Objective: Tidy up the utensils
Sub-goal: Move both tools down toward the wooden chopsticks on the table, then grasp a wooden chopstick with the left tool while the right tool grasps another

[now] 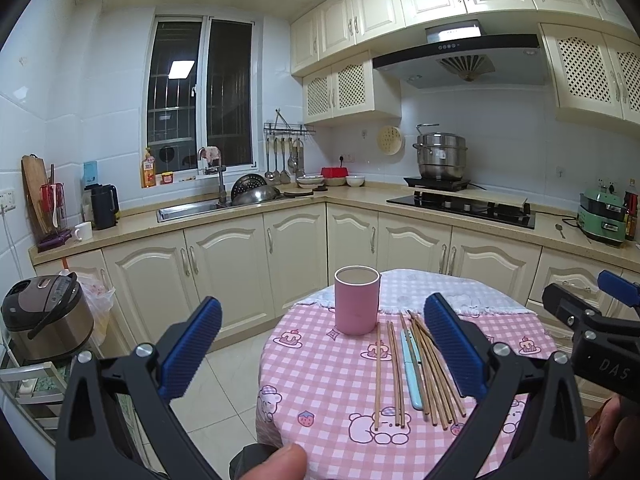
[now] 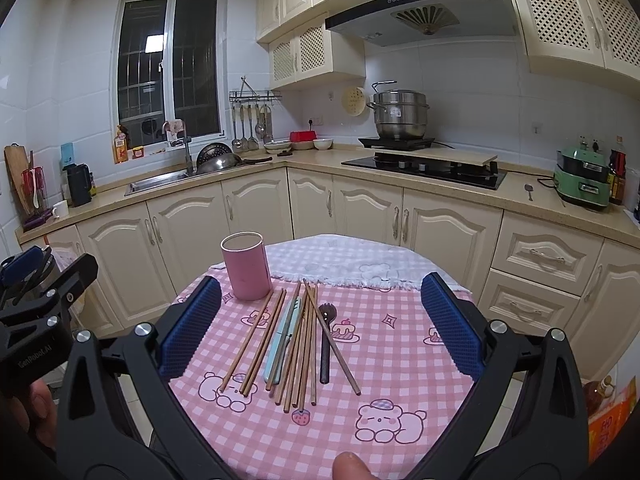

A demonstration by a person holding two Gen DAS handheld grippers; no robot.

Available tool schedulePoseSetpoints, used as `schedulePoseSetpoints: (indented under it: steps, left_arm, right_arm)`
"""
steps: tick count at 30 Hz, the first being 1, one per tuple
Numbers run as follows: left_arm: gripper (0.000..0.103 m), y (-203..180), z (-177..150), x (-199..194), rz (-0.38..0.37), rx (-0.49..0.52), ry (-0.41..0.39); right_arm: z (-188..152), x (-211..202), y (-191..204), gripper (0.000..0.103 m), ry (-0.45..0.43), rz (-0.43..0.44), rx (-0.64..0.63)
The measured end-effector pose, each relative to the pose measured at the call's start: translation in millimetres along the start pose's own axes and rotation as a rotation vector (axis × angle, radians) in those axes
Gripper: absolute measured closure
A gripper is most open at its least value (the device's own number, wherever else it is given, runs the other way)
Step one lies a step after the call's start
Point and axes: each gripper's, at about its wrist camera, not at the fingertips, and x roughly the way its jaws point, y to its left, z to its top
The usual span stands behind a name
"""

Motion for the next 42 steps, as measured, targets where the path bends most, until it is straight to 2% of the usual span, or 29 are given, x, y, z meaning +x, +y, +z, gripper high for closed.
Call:
schedulePoseSetpoints:
  steps: [8, 15, 22, 29, 39, 41, 42]
  left_arm:
    - [0.004, -8, -4, 24, -0.006, 0.028, 0.049]
    - [0.004, -11, -17, 66, -0.006, 0.055, 0.145]
    - [0.004, -18, -40, 127, -0.026, 0.116, 0.324]
    - [0.004, -41, -73, 189, -0.061, 0.205, 0.482]
    - [0.004, -58, -100, 259, -0.103, 0.255, 0.64]
    - [0.004, -58, -104, 268, -0.113, 0.249, 0.661]
    - [0.004, -59, -105, 273, -0.121, 0.244, 0.672]
  right_arm:
    - [0, 20, -5, 0.006, 0.04, -0.006, -0.019]
    - [-5, 53, -13, 0.006, 0.112, -0.003, -0.029]
    - [-18, 100, -31, 0.006, 0.256, -0.019, -0.043]
    - [-40, 149, -48, 0.006, 0.418, -0.036, -0.065]
    - [-64, 222, -52, 0.006, 0.616, 0.064, -0.135]
    - [-67, 236, -52, 0.008, 0.649, 0.093, -0.137]
    - [-69, 243, -52, 0.013, 0.666, 0.113, -0.13]
